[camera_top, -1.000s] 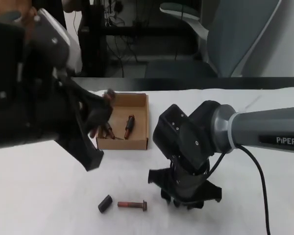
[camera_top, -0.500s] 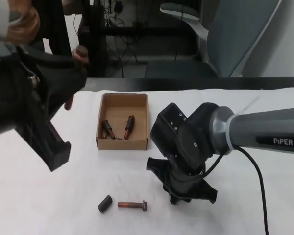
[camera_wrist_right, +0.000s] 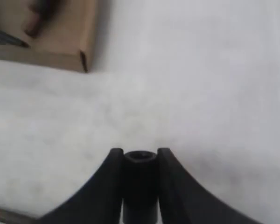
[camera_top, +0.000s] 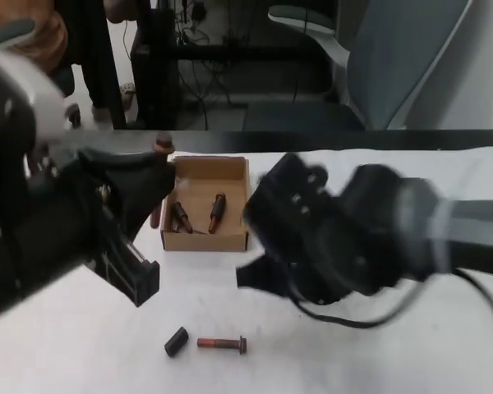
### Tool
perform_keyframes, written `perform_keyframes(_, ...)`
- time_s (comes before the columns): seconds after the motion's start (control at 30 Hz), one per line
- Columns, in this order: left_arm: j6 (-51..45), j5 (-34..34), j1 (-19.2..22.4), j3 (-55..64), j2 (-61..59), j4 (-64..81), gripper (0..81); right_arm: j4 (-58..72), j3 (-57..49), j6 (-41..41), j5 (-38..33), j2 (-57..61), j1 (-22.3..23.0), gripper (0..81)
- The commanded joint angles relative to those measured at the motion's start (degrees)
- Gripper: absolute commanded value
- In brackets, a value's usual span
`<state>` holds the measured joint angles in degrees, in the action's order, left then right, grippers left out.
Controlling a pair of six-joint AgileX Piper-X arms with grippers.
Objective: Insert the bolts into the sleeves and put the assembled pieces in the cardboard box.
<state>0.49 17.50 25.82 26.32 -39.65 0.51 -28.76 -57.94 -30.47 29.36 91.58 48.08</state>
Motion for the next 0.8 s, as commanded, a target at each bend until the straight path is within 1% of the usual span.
perform_keyframes(0.0, -6.55, -1.84, 0.07, -5.01, 1.11, 14.96, 1.8, 14.36, 6.18, 8.83, -3.25, -4.73, 1.11, 0.6)
perform_keyframes(0.07, -9.53, -1.97, 0.07, -7.77, 1.11, 22.57, 1.8, 24.75, 11.17, 14.99, -8.09, -7.41, 1.83, 0.6)
perform_keyframes(0.17, -12.55, -3.4, 0.07, -10.93, 1.11, 29.33, 1.8, 37.73, 18.08, 19.44, -12.31, -9.45, 3.1, 0.6)
perform_keyframes(0.23, -12.61, -4.53, 0.07, -12.33, 1.11, 31.22, 1.8, 43.34, 21.47, 21.21, -14.25, -10.01, 3.99, 0.6)
perform_keyframes(0.3, -12.61, -5.87, 0.07, -13.57, 1.11, 32.44, 1.8, 50.32, 24.15, 23.03, -17.65, -10.09, 4.93, 0.6)
perform_keyframes(0.4, -14.47, -5.39, 0.25, -14.74, 1.11, 32.55, 1.8, 58.96, 25.78, 26.62, -19.45, -10.09, 6.94, 0.6)
perform_keyframes(0.5, -18.28, -5.4, 1.27, -16.32, 1.11, 35.5, 1.8, 63.25, 25.76, 30.47, -19.63, -10.09, 8.15, 0.6)
perform_keyframes(0.63, -17.96, -5.11, 3.46, -17.33, 0.87, 37.46, 1.8, 64.84, 25.76, 30.79, -23.02, -10.09, 8.49, 0.6)
perform_keyframes(0.73, -18.07, -1.07, 4.38, -17.48, -0.8, 37.55, 1.8, 66.49, 25.76, 31.2, -25.94, -10.09, 9.2, 0.6)
perform_keyframes(0.77, -18.08, -0.87, 4.53, -17.48, -1.55, 37.53, 1.8, 67.24, 25.76, 31.84, -26.44, -10.09, 9.63, 0.6)
